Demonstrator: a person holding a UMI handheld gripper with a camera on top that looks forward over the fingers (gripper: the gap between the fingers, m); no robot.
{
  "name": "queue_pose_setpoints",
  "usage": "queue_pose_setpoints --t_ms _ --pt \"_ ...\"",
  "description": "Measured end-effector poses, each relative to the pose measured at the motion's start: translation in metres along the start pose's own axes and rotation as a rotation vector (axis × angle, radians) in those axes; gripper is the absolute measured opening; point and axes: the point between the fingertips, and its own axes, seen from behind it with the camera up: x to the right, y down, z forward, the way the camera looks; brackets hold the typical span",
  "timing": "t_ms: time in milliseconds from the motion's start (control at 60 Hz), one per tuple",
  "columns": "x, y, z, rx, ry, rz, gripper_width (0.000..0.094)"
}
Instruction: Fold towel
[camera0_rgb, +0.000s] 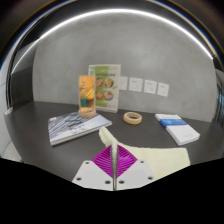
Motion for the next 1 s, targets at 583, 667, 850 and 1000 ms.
queue_pose_setpoints --t_ms 583,667,850,1000 --pt "0.235 0.071 -0.03 -0.129 0.38 0.119 0.0488" --pt "0.235 0.07 -0.056 -0.144 0.443 0.078 0.0891" --pt "0.173 0.061 -0.132 -0.104 0.44 0.064 0.0838" --pt "0.048 0.056 -0.2 -0.052 0.298 0.1 0.0841"
